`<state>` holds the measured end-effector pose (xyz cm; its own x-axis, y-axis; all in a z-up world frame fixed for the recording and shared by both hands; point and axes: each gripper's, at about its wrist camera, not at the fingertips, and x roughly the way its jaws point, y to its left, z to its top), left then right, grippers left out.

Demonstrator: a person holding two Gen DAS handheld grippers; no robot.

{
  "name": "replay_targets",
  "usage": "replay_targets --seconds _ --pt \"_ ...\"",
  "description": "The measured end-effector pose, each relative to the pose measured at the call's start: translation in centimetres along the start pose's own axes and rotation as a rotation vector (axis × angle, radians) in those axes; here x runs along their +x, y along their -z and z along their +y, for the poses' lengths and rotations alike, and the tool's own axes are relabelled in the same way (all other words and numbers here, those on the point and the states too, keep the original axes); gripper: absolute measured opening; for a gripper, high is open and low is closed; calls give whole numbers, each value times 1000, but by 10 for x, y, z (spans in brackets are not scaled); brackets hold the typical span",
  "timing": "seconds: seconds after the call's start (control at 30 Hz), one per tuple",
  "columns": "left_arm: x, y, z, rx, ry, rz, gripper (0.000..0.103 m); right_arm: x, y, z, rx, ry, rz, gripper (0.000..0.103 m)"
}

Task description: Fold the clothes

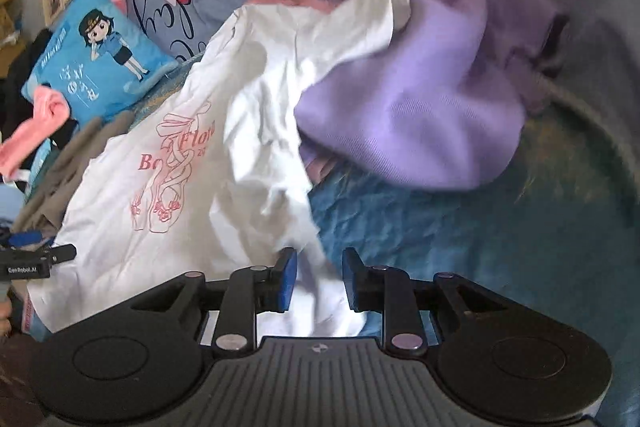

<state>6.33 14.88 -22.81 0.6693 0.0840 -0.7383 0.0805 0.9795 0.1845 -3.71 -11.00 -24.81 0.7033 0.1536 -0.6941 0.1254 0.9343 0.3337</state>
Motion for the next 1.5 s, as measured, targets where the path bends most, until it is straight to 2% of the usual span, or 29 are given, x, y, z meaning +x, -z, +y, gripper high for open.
replay_targets --seconds 0.03,0.1,0.27,0.37,0.4,0.53,0.7,0.8,0.87,0.93,1.03,1.1,1.2,1.33,1.4,1.5 --pt "0 0 0 -4 0 0 103 1 1 1 17 -5 9 3" --pt "0 0 4 -24 2 8 103 -5 1 4 45 -7 5 3" --pt "1 1 11 -62 3 23 103 -64 -10 8 48 -43 -119 3" --pt "1 1 11 -58 -1 21 103 -97 -10 10 23 -19 -182 1" --pt "1 1 11 -57 -3 21 103 -101 -9 8 25 -2 -175 1" --pt "3 2 14 -71 -12 34 103 -73 10 -12 90 184 -3 1" --pt "4 4 22 -109 -30 59 103 -54 20 -5 73 252 42 5" --pt "3 5 29 -142 -49 67 103 -62 11 9 -16 384 -15 14" --pt "-1 5 37 -175 -82 66 103 -70 4 20 -84 483 -70 23" --pt "-5 5 46 -207 -121 74 103 -79 -6 36 -188 500 -137 23" --pt "-4 10 61 -234 -195 140 103 -72 -24 73 -346 400 -187 23" --pt "-2 15 71 -244 -219 199 103 -54 -36 107 -476 301 -202 23" --pt "-5 21 86 -272 -178 244 103 -22 -49 165 -663 138 -210 24" --pt "-18 25 99 -302 -158 212 103 37 -51 241 -866 -45 -220 26" --pt "-21 28 109 -343 -155 208 103 73 -45 275 -978 -86 -203 25" --pt "-21 31 120 -397 -173 209 103 115 -26 312 -1204 -87 -195 25"
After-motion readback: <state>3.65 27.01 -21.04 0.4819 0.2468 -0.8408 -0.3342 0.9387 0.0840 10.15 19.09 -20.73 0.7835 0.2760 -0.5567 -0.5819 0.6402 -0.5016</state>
